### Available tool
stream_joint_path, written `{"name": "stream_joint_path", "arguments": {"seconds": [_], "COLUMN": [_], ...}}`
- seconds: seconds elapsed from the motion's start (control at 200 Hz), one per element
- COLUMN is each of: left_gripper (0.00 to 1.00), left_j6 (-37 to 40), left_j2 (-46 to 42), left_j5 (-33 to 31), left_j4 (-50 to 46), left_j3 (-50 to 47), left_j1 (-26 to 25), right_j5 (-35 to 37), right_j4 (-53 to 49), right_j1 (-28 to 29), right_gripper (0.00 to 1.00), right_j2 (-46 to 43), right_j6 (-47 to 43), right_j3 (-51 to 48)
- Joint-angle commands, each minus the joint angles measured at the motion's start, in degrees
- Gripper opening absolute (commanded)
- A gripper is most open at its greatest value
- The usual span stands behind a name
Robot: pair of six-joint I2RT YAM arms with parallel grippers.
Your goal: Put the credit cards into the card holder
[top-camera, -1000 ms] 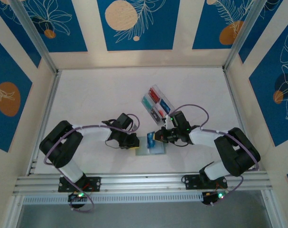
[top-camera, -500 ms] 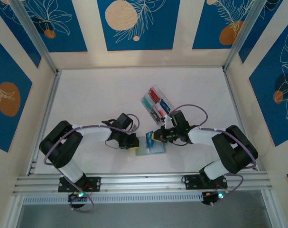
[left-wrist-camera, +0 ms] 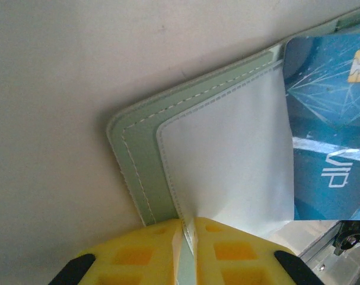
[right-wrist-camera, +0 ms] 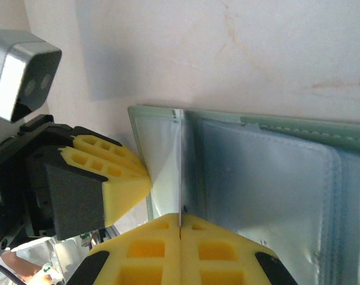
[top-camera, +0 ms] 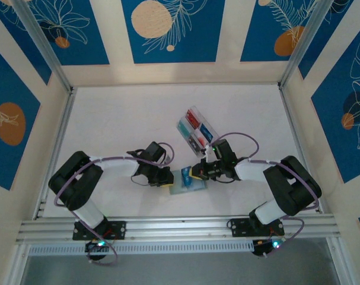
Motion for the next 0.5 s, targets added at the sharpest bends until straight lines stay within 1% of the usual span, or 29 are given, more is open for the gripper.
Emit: {"name": "stream_joint_path", "arguments": {"seconds": [0.0,0.06,0.28,0.495], "left_gripper": [0.15,0.15,0.15,0.15], "left_j6": [1.37,1.37,1.63,1.73], "left_j2": [0.15,0.0,-0.21,-0.09], "left_j5": [-3.35,-3.43,-3.45,-3.5], "left_j4": [-6.21,-6.29,-6.72,-6.69], "left_j3": [-2.0,-2.08,-1.99,-1.95], "left_j1": [0.93,1.03,1.18,1.31], "right_j5": [-2.42,-2.13,-2.08,-2.13], "right_j4": [-4.96,-6.9,-8.71,-11.14], "right_j1": [0.75,0.75,0.96,1.32], "right_gripper": [0.0,0.0,0.0,0.0], "right_j2": [-0.32,-0.41,-0.79,-0.09], "right_j6": [-1.49,-1.86,-1.98,-2.68], "right_j3": [-1.19,-1.13,-2.51,-1.89]}}
